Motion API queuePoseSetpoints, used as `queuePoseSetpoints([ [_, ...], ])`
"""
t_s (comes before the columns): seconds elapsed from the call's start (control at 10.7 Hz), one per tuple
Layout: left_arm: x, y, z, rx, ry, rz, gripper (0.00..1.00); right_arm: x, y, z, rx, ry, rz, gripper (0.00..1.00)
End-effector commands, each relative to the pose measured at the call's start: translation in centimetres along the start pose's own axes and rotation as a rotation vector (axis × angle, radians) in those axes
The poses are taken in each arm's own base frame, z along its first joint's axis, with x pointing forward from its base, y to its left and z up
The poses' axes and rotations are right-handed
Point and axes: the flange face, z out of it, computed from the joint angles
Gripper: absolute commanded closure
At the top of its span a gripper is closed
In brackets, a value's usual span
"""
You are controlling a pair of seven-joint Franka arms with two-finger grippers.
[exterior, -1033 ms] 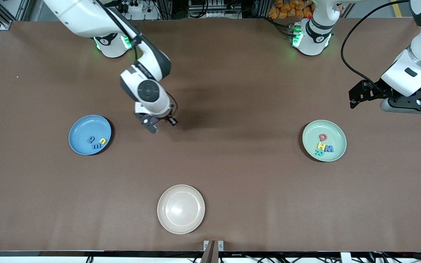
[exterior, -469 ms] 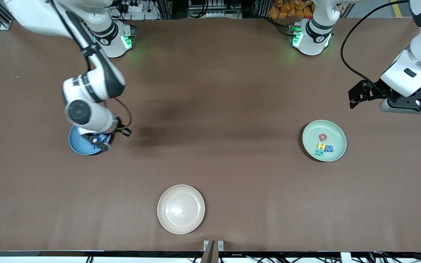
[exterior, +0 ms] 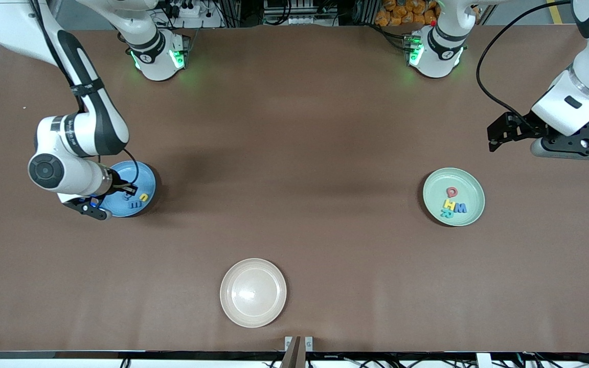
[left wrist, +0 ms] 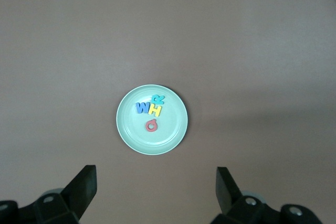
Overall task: Sort upper and lower case letters into plates
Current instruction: 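Carry the pink W onto the blue plate and open the right gripper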
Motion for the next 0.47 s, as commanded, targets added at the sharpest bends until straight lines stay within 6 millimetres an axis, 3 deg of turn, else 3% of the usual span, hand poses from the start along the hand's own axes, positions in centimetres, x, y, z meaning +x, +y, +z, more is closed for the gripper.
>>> queuePoseSetpoints([
  [0.0,-0.4,-0.1,-0.2,-0.015,-0.006,0.01,0.0,0.7,2.2,0.0,0.021,0.029,-0.032,1.0],
  [0.19,-0.4,-0.2,-0.3,-0.016,-0.003,0.011,0.0,1.1,2.8,0.6,0.023,0.026,-0.024,1.0],
  [0.28,-0.4,-0.2,-0.3,-0.016,-0.003,0.01,0.0,1.2,3.2,0.9,0.024,0.021,-0.019,0.78],
  [0.38,-0.4,-0.2,-0.3,-0.017,-0.003,0.01,0.0,1.2,3.2,1.0,0.023,0.019,-0.019,0.45],
])
